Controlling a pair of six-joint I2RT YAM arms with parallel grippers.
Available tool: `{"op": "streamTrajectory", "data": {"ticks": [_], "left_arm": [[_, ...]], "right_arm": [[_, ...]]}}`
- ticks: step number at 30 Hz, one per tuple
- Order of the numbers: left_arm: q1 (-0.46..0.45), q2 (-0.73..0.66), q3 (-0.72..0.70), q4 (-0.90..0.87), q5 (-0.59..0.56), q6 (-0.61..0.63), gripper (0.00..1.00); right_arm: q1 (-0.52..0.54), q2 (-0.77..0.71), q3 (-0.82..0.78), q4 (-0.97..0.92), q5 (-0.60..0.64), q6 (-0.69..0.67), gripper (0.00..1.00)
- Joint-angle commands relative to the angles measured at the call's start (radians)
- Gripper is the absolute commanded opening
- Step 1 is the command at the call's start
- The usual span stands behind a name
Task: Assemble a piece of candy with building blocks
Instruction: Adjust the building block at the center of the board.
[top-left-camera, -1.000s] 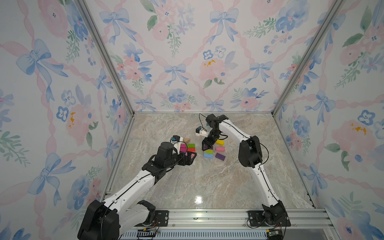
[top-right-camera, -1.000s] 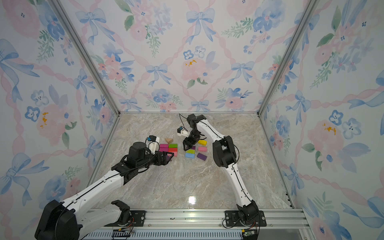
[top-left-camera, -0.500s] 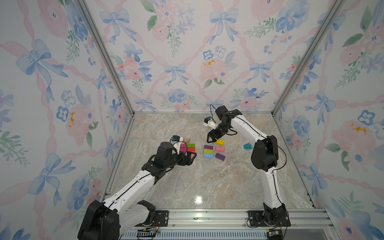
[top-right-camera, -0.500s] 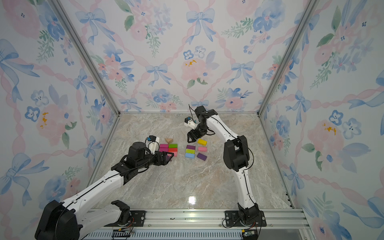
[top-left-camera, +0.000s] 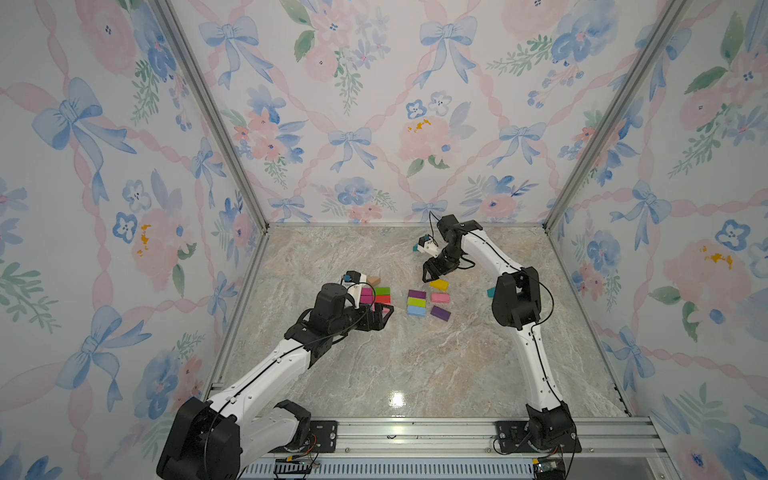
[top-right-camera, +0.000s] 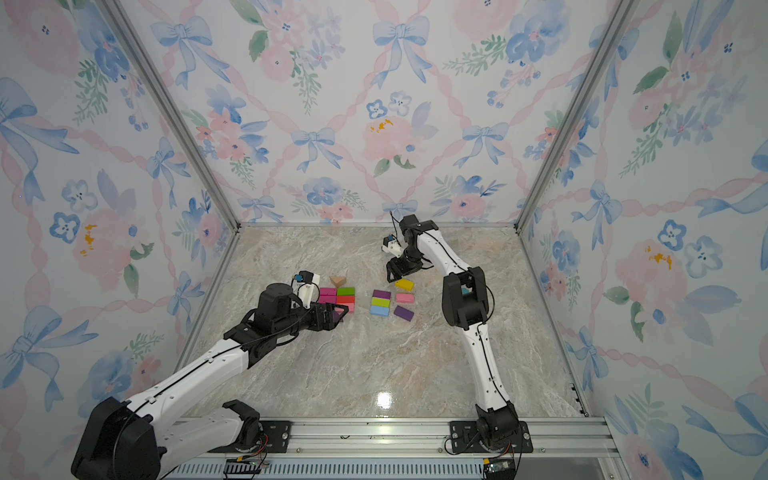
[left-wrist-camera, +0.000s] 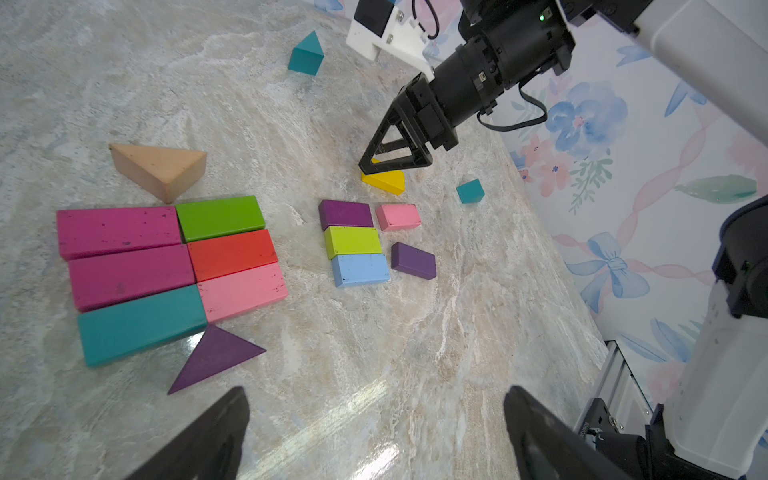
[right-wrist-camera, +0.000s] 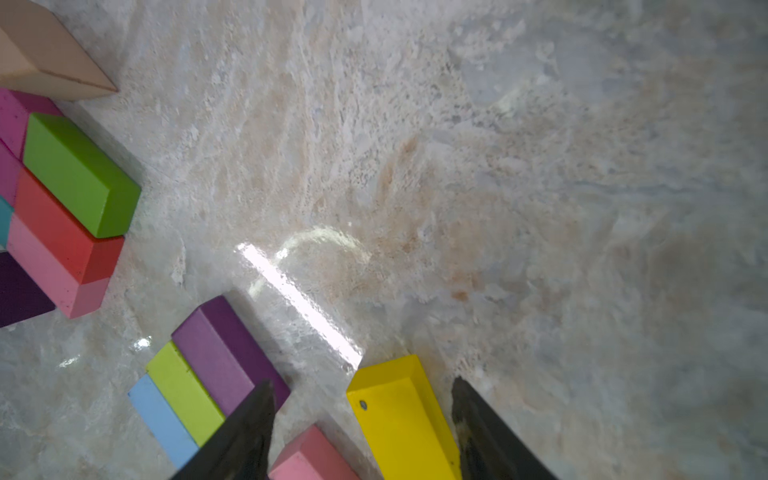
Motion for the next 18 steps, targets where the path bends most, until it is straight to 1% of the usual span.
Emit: {"op": "streamTrajectory", "data": {"ticks": [1, 13, 18], "left_arm": [[0.006, 0.014, 0.023, 0.023, 0.003, -0.004, 0.98], [0.007, 0.01, 0.006, 0.035, 0.006, -0.004, 0.98], [0.008, 0.002, -0.002, 0.038, 0.008, -0.005, 0.98]], "right_arm": [[0.007, 0.038, 0.051, -0.06, -0.006, -0.009, 0.65], [0.026, 0.021, -0.029, -0.076, -0.022, -0.052, 0.56], [0.031, -0.016, -0.097, -0.057, -0.018, -0.054, 0.53]]}}
